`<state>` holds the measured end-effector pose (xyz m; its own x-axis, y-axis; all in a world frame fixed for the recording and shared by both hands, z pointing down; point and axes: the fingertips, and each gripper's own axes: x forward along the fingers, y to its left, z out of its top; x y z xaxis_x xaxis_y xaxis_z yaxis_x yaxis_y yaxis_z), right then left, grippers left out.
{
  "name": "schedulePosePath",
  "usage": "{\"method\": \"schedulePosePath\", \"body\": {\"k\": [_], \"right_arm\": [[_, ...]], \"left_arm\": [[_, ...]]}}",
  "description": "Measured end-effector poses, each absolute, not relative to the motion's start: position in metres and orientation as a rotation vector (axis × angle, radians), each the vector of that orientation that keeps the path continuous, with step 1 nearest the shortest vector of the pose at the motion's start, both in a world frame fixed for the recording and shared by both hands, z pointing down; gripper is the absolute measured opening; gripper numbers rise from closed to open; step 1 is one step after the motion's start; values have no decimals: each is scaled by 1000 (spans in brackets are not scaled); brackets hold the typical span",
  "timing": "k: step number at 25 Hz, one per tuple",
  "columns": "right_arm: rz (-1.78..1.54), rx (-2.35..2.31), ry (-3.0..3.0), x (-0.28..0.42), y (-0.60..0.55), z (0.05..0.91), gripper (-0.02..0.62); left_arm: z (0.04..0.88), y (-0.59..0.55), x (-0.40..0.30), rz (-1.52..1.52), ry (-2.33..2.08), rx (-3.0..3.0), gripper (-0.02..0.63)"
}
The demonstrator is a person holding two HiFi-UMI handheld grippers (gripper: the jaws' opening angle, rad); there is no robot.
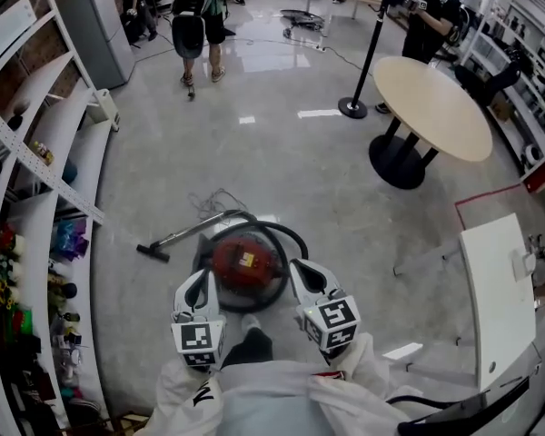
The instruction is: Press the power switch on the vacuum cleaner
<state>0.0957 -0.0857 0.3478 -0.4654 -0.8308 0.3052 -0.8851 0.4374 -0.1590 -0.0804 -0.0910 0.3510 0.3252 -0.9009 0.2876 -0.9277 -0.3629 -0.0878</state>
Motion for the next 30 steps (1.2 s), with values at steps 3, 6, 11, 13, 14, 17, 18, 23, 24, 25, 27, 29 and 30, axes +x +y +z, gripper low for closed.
{"method": "schedulePosePath", "body": {"k": [3, 6, 11, 13, 14, 17, 18, 23, 24, 25, 27, 29, 30], "right_arm": [[433, 1502, -2515, 105, -65, 347, 0], [416, 1484, -2533, 112, -43, 347, 0], [388, 1462, -2575, 122, -4, 345, 0], [384, 1454, -2591, 125, 14, 343, 0], [385, 1450, -2597, 127, 24, 344, 0], [401, 1447, -2599, 137, 52, 348, 0], [410, 1451, -2596, 141, 61, 349, 0], [450, 1464, -2595, 157, 93, 353, 0], [459, 1466, -2595, 159, 97, 353, 0], [469, 1469, -2595, 161, 100, 354, 0], [486, 1471, -2597, 161, 105, 356, 0], [499, 1461, -2603, 155, 107, 358, 0], [509, 1453, -2604, 149, 106, 360, 0]], "left_arm": [[348, -69, -74, 424, -1756, 2464, 0], [348, -42, -69, 415, -1783, 2459, 0], [345, 2, -61, 405, -1844, 2444, 0], [344, 21, -56, 405, -1856, 2440, 0], [343, 31, -52, 402, -1859, 2440, 0], [345, 59, -37, 405, -1849, 2441, 0], [346, 66, -32, 410, -1843, 2443, 0], [341, 95, -14, 425, -1834, 2455, 0], [340, 101, -12, 428, -1837, 2453, 0], [339, 106, -11, 431, -1840, 2450, 0], [340, 114, -10, 438, -1841, 2443, 0], [342, 116, -13, 449, -1839, 2430, 0], [344, 115, -17, 456, -1838, 2421, 0]]}}
